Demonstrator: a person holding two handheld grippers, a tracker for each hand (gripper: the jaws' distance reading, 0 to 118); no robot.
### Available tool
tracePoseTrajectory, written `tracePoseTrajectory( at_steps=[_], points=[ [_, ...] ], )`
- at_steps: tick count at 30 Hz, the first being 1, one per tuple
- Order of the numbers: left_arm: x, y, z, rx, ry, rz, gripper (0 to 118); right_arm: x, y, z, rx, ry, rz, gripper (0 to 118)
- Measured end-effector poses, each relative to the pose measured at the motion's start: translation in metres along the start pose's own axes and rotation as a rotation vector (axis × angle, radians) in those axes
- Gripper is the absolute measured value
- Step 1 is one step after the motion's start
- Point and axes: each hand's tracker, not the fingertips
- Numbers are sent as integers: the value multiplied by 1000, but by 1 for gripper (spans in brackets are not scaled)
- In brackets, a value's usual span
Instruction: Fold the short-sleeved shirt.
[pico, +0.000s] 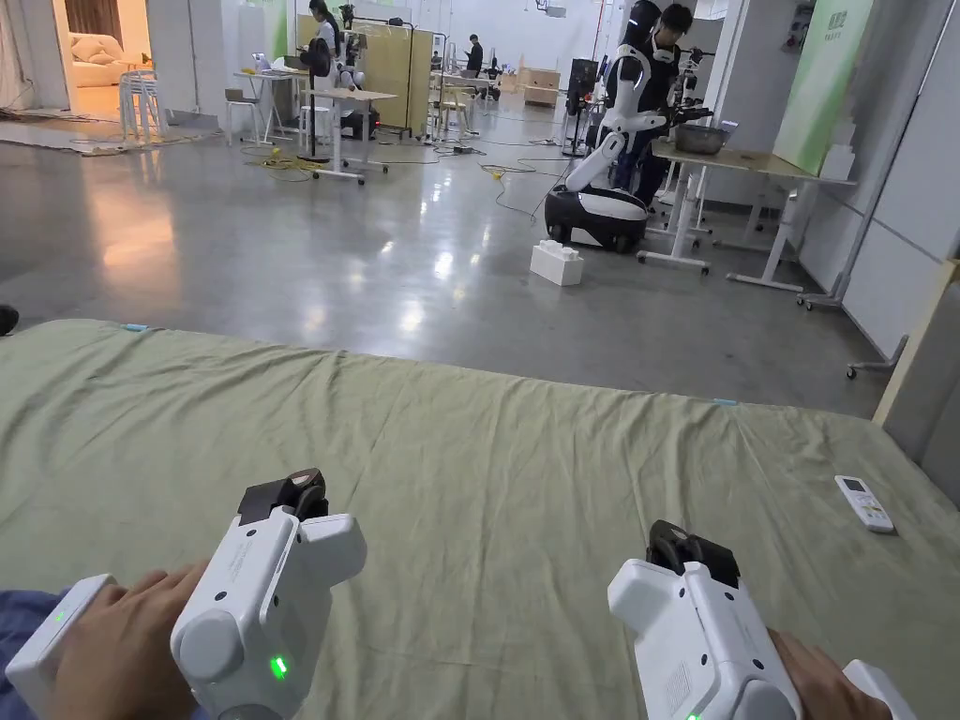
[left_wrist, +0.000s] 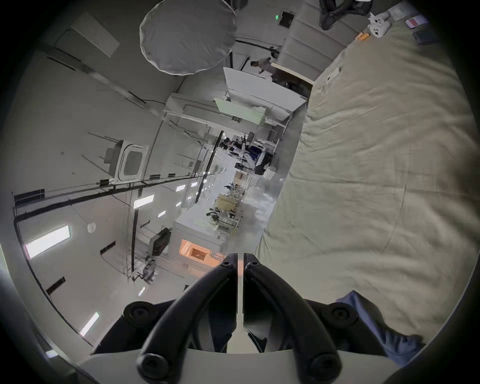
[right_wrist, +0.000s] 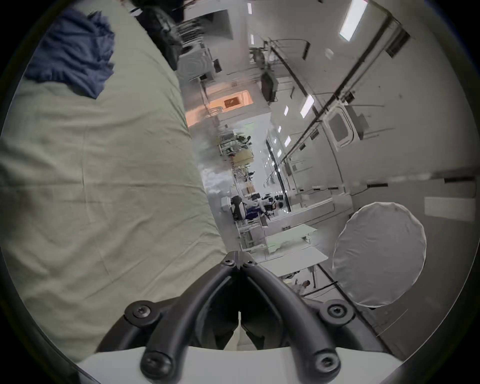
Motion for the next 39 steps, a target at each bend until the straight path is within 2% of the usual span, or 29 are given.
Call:
tracePoseTrajectory(
  at_steps=[2,3,4,6,8,9,10,11,12,13,14,15,16,18,22,29,34,37,39],
  points=[
    [-7,0,0,-24,-25,150,3,16,7,10,-13,-17,-20,1],
    [-11,-3,-3,-37,-29,252,3,20,8,14,-22,-21,-73,1],
    [-17,-2,-4,-61,-25,378,3,26,10,18,-38,-36,-182,1],
    [-32,-4,-4,-83,-34,698,3,34,-1,1,-81,-5,-493,1],
    [-41,-24,-20,-69,-44,1060,3,50,-12,0,-142,-22,-868,1],
    [-44,-29,-21,-63,-29,1175,3,55,-18,1,-154,-36,-1006,1],
    [-46,-34,-22,-47,-21,1258,3,42,-34,-16,-174,-29,-1161,1],
    [-44,-30,-14,-44,7,1324,3,35,-44,-18,-265,14,-1373,1],
    [-43,-31,-14,-44,36,1332,3,38,-45,-16,-252,-71,-1353,1],
    [-43,-33,-15,-44,41,1352,3,41,-45,-18,-210,-93,-1343,1],
    [-44,-35,-17,-34,19,1377,3,33,-41,-6,-256,-85,-1415,1],
    [-40,-31,-12,-26,3,1386,3,35,-41,-7,-228,-97,-1395,1],
    [-38,-31,-11,-29,22,1363,3,34,-42,-8,-238,-100,-1408,1],
    [-38,-30,-14,-40,22,1329,3,33,-36,-2,-204,-120,-1351,1],
    [-38,-29,-9,-54,2,1255,3,32,-32,-1,-211,-112,-1326,1],
    [-50,-55,4,-136,-71,1208,3,28,-29,-5,-221,-90,-1305,1],
    [-67,-103,16,-269,-179,1222,3,21,-23,-6,-222,-59,-1286,1],
    [-71,-140,16,-418,-278,1224,3,14,-18,-9,-220,-37,-1277,1],
    [-71,-165,19,-496,-287,1215,4,10,-15,-12,-219,-26,-1270,1]
  ],
)
